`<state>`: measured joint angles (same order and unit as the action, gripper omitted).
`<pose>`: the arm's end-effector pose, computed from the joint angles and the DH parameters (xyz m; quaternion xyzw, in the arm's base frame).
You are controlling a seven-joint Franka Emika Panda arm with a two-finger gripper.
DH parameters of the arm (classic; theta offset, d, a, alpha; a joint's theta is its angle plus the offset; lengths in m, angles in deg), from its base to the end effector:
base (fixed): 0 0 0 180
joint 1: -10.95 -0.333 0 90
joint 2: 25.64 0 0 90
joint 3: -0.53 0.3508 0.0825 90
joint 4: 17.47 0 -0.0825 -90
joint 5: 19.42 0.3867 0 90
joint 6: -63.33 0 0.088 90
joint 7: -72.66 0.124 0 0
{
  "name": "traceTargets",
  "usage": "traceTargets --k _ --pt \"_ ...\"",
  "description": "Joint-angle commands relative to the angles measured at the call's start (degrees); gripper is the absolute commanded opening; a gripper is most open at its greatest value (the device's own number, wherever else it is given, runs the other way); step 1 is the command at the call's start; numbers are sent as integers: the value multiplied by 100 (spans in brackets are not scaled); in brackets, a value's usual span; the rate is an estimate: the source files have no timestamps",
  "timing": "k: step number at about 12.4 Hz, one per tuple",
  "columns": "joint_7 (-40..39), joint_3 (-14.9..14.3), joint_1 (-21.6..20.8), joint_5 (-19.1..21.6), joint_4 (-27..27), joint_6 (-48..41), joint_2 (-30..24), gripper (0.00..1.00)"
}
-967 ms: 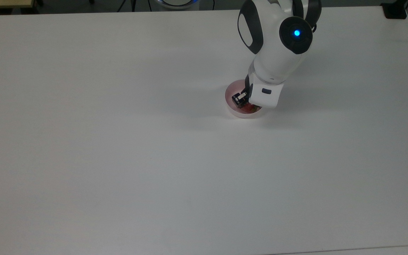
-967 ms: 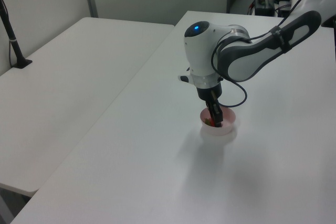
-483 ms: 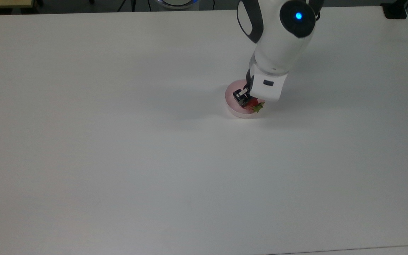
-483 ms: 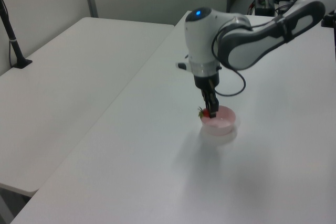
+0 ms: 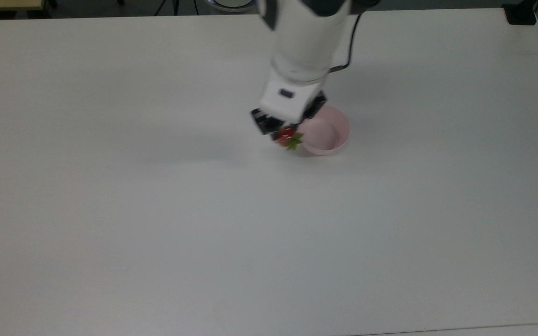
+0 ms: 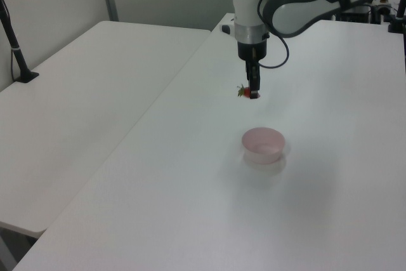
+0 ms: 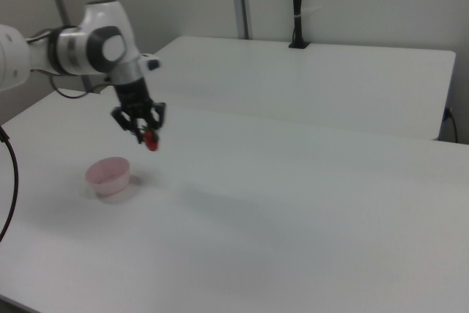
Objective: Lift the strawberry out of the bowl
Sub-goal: 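Lift the strawberry out of the bowl and carry it aside, then lower the strawberry onto the table and open the gripper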
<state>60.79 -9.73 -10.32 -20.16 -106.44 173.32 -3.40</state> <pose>0.6686 0.1455 0.4413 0.9776 0.2065 -0.0079 0.0398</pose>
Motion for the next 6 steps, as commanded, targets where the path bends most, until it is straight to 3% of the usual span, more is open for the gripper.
traceTargets --k 1,5,6 --pt "-446 -204 465 -31 -50 -30 236 43" --pt "-439 -284 782 -241 -208 593 658 49" --pt "-395 -284 782 -277 -217 637 694 57"
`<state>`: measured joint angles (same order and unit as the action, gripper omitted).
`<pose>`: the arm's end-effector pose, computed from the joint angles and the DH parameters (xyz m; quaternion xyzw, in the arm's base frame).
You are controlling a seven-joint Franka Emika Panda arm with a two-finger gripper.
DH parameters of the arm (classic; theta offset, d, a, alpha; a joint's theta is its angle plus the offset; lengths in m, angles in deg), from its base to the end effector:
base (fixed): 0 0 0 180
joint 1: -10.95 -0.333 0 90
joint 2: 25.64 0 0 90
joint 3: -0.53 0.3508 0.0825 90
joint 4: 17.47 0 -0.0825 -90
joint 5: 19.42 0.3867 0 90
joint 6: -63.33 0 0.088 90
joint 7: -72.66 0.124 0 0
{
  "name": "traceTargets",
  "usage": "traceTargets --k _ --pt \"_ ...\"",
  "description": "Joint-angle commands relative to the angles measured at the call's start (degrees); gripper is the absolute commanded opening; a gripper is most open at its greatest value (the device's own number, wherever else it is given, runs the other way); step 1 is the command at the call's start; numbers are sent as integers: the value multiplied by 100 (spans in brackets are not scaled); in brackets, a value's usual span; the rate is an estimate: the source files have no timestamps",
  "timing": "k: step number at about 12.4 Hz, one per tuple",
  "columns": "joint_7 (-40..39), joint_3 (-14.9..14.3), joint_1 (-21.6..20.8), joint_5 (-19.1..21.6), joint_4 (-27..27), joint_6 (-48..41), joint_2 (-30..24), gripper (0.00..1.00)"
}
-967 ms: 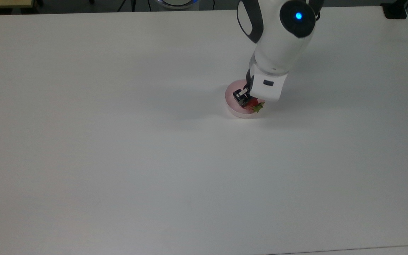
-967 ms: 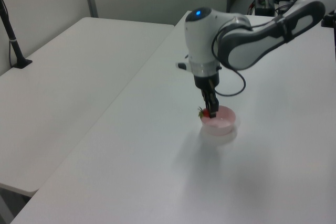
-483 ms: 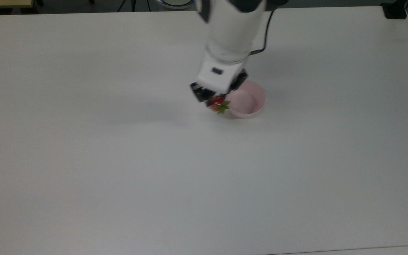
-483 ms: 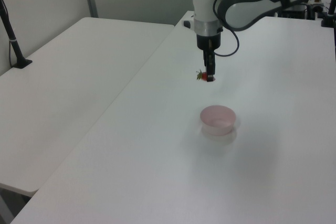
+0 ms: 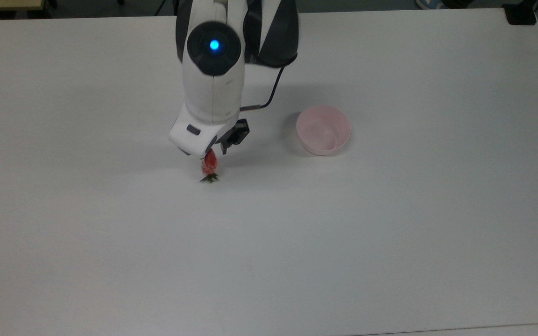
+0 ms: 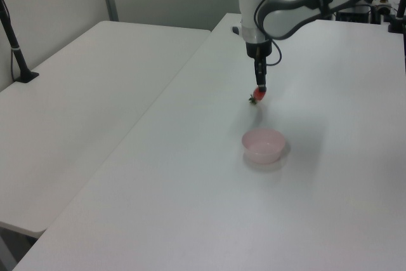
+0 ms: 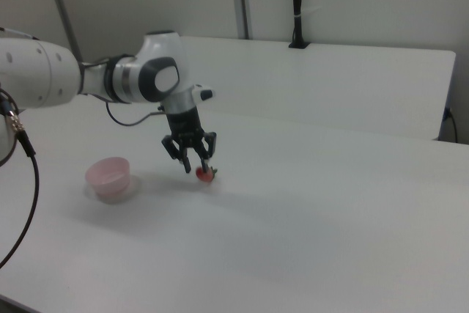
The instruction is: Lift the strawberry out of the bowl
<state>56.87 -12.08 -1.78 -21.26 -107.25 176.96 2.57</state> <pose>0.6964 0.0206 0.3713 0.9850 0.1557 -0.0412 0.0615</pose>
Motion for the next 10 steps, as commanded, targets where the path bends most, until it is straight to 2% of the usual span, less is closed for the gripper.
traceTargets --k 1,3,4,7,9,10 --pt "23 -57 -106 -124 -101 213 1 62" --pt "652 -39 -228 -106 -83 -119 -595 94" --pt "1022 -13 -334 -115 4 -487 -824 100" --pt "1078 13 -282 -97 -39 -1166 -1598 100" --pt "1105 31 -29 -97 -56 -1632 -2002 100" --pt "1105 144 208 -89 -135 -1738 -2187 100"
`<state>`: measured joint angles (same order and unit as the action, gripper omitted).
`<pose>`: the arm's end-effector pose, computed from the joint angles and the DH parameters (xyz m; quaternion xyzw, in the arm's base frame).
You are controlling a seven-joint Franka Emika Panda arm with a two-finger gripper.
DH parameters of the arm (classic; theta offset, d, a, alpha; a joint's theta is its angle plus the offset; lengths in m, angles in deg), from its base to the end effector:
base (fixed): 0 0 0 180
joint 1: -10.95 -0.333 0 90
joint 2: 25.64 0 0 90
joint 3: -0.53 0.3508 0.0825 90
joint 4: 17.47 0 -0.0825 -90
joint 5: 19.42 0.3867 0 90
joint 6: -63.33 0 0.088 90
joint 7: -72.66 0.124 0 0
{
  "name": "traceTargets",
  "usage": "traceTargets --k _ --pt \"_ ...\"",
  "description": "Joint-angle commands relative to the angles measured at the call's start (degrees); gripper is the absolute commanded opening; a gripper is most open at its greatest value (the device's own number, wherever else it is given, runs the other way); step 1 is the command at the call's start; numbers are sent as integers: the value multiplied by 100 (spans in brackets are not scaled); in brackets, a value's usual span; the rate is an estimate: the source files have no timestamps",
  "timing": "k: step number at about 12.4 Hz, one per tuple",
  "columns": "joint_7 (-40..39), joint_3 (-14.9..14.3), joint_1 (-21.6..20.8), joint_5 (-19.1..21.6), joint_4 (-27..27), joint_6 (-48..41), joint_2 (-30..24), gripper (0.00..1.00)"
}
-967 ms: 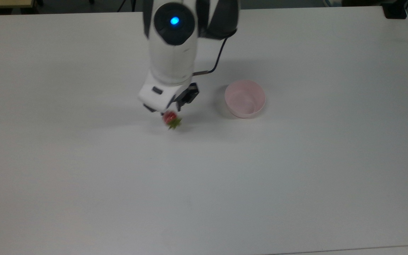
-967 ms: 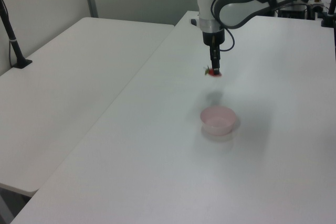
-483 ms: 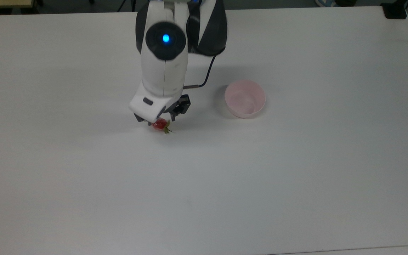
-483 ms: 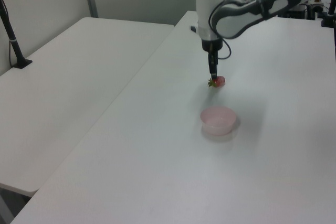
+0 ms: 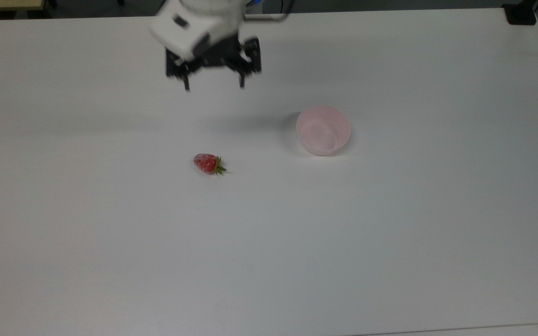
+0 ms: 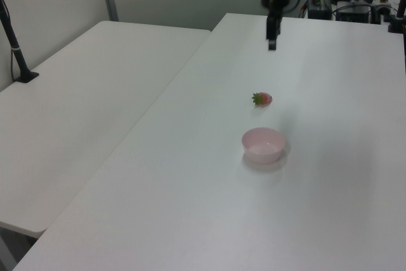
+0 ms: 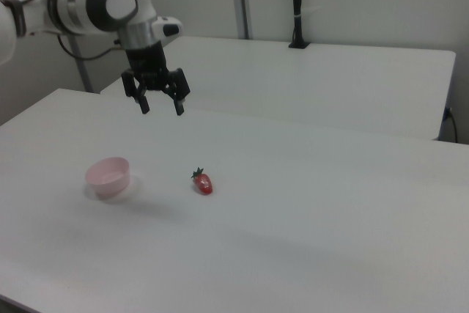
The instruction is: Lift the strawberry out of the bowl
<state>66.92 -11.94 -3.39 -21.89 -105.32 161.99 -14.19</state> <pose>0.6304 0.0281 0.5574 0.9965 0.0716 -0.0047 0.0426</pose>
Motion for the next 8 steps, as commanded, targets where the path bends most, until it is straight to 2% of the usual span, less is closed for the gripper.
traceTargets --k 1,5,8 --pt "108 305 579 -25 -408 -347 -652 100" --pt "91 395 871 115 -408 -629 -829 100" --pt "222 395 863 124 -382 -813 -820 100"
